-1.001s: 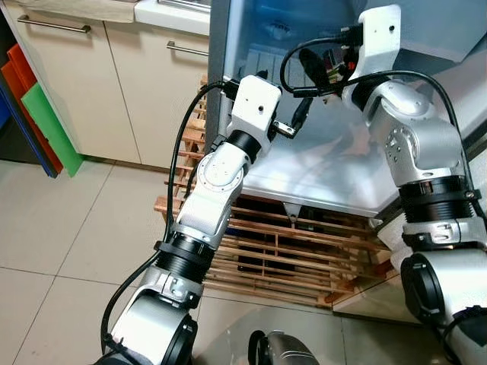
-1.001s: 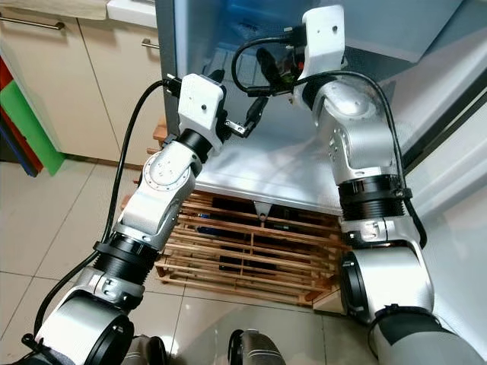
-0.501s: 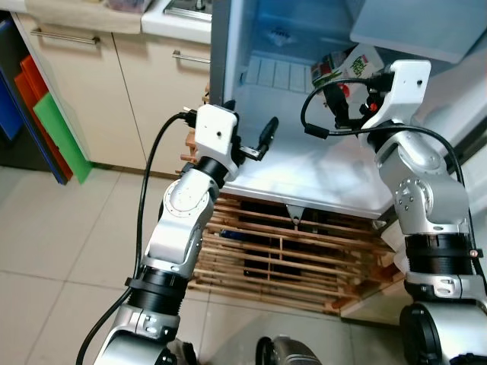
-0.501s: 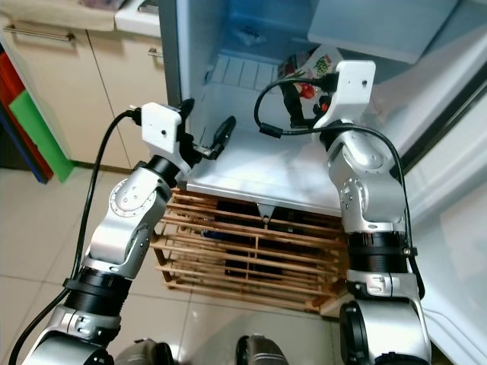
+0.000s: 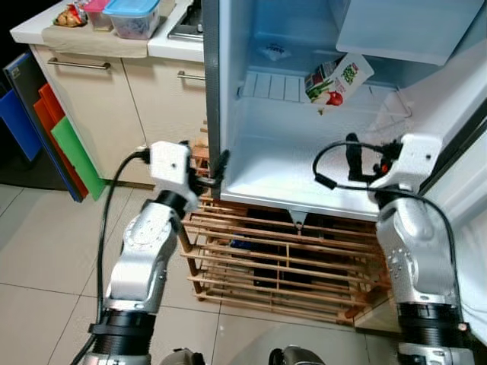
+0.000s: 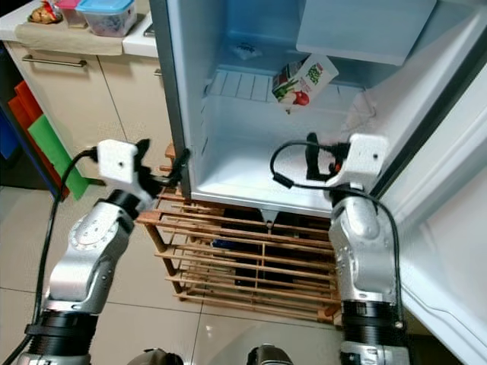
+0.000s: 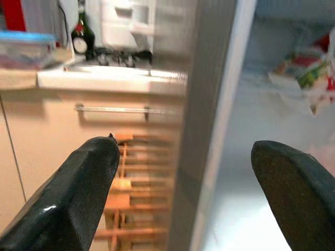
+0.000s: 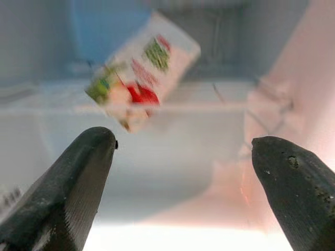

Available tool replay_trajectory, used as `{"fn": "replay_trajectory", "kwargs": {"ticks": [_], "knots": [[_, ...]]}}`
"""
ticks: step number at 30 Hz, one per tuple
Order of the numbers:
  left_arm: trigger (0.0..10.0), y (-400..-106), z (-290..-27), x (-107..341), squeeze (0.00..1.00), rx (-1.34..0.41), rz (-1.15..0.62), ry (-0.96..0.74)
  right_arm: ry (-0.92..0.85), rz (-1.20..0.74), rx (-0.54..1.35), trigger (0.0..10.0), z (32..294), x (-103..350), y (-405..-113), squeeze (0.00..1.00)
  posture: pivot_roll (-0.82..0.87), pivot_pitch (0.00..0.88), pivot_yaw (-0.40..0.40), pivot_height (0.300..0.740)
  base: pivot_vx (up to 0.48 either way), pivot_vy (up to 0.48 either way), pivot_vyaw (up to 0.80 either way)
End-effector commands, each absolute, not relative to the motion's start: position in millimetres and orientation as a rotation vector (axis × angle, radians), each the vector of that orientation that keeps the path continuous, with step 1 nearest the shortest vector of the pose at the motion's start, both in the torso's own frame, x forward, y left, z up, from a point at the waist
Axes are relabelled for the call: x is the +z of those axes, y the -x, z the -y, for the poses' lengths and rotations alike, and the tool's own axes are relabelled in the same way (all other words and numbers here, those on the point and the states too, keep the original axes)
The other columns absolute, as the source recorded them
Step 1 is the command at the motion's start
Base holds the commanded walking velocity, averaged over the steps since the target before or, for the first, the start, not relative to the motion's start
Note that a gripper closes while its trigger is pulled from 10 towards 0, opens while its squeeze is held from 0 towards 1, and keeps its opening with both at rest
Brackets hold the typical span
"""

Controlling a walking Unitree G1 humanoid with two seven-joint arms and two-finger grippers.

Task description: Restocking fridge

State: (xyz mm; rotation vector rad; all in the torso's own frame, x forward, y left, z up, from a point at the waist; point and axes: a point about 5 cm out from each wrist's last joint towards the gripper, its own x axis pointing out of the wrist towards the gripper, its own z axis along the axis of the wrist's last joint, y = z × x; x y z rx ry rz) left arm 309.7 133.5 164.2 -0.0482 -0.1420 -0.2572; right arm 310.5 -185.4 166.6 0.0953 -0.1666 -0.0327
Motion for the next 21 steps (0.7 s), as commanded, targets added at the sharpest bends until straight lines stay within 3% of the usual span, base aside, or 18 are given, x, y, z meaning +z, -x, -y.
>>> {"fn": "replay_trajectory", "kwargs": {"ticks": [1, 9, 21], "knots": [[10.0, -312.8, -132.4, 165.9, 0.0, -0.252, 0.147, 0.05, -0.083, 0.195, -0.027, 10.0, 181.7, 169.8, -309.9, 0.0, -0.22, 0.0, 0.019, 0.74, 0.0, 0.0, 0.0], [10.0, -319.9, -131.4, 172.3, 0.0, -0.238, 0.166, 0.069, -0.081, 0.163, -0.002, 10.0, 172.3, 163.1, -317.8, 0.0, -0.22, 0.0, 0.012, 0.74, 0.0, 0.0, 0.0], [10.0, -324.9, -123.9, 174.2, 0.0, -0.29, 0.178, 0.061, -0.116, 0.132, 0.002, 10.0, 164.4, 151.8, -313.1, 0.0, -0.24, 0.0, 0.023, 0.74, -0.284, 0.0, 0.0]]}}
